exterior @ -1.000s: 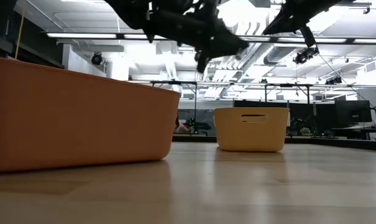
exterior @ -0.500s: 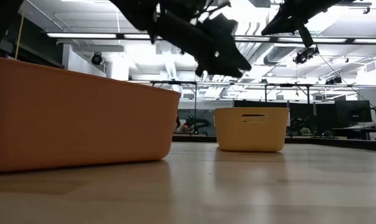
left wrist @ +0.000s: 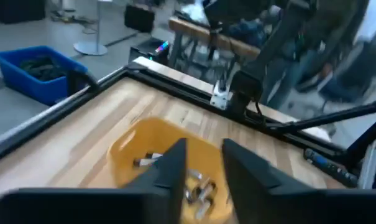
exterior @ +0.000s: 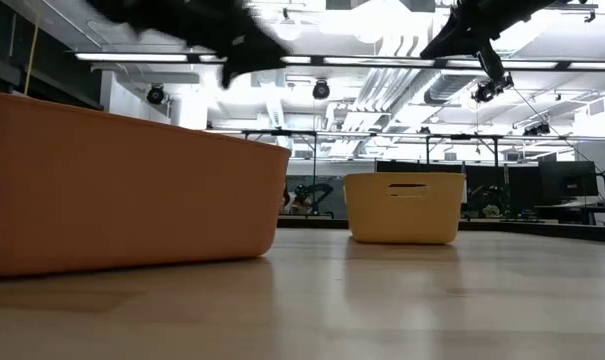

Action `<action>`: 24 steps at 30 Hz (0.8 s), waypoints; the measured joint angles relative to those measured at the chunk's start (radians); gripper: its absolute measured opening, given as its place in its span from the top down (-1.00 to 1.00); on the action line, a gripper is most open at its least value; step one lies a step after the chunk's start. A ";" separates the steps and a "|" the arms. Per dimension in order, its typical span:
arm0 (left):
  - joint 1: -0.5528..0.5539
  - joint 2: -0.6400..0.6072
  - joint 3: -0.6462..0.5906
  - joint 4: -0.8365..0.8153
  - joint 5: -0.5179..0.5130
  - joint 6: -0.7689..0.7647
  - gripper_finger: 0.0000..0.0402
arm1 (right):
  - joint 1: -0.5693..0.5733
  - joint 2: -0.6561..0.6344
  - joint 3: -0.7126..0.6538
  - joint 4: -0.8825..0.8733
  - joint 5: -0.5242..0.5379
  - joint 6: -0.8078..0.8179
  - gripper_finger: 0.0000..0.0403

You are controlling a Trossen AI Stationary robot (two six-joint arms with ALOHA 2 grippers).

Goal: Sort batteries
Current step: Return to Home Position

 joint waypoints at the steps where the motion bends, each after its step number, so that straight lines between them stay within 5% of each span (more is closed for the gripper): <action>1: 0.000 -0.054 -0.087 0.050 -0.010 -0.023 0.64 | 0.000 0.000 0.000 -0.001 0.000 -0.003 1.00; 4: 0.011 -0.204 -0.317 0.240 -0.030 -0.097 0.94 | 0.013 0.006 0.000 0.002 0.001 -0.010 1.00; 13: 0.036 -0.474 -0.808 0.651 -0.160 -0.327 0.99 | 0.121 0.022 0.000 0.011 0.001 -0.027 1.00; 19: 0.026 -0.534 -0.832 0.484 -0.149 -0.347 1.00 | 0.151 0.010 0.000 0.011 0.028 -0.026 1.00; 24: 0.004 -0.542 -0.830 0.527 -0.132 -0.326 1.00 | 0.164 -0.015 0.000 -0.004 0.028 -0.027 1.00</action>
